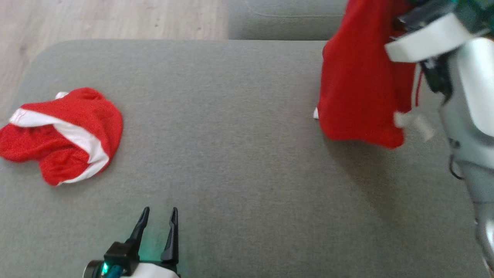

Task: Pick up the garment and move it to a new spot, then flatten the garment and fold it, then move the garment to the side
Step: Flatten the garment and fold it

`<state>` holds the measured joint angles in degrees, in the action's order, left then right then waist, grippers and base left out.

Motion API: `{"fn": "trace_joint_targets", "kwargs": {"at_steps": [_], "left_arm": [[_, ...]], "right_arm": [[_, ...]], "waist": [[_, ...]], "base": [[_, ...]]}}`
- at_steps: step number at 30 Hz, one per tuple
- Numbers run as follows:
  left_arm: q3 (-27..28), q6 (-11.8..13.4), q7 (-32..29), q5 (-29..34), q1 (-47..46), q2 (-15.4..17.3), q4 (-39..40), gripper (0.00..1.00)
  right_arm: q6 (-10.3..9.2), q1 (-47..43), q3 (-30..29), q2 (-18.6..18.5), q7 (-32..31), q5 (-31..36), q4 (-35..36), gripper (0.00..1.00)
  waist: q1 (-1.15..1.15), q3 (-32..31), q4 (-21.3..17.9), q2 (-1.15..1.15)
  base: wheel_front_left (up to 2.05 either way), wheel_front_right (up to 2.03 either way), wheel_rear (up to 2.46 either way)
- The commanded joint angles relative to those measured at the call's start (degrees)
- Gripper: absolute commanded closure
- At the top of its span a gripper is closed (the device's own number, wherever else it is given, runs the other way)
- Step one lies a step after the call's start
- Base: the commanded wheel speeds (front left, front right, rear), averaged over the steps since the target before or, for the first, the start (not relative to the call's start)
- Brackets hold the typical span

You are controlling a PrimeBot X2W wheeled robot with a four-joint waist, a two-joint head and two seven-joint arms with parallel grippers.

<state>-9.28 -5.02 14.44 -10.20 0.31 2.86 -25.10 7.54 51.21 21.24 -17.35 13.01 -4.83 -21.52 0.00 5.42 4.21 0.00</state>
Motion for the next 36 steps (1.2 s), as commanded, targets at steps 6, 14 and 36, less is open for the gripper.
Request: {"fn": "trace_joint_targets", "kwargs": {"at_steps": [6,14,36], "left_arm": [[1.1,0.6,0.6,-0.5,-2.2,0.0,0.9,0.0],[0.8,1.1,0.6,-1.6,-1.3,0.0,1.3,0.0],[0.2,0.8,0.6,-1.2,-4.3,0.0,1.3,0.0]], "right_arm": [[-0.05,9.5,0.5,6.4,1.2,-3.7,-0.3,1.0],[-0.05,6.5,-6.3,2.8,0.9,-4.1,-7.5,1.0],[-0.05,-14.9,-15.2,5.4,1.5,3.3,-25.4,0.0]], "waist": [[0.0,0.3,3.7,0.0],[0.0,1.0,5.3,0.0],[0.0,4.1,2.6,0.0]], "base": [[0.0,0.0,0.0],[0.0,0.0,0.0],[0.0,0.0,0.0]]}}
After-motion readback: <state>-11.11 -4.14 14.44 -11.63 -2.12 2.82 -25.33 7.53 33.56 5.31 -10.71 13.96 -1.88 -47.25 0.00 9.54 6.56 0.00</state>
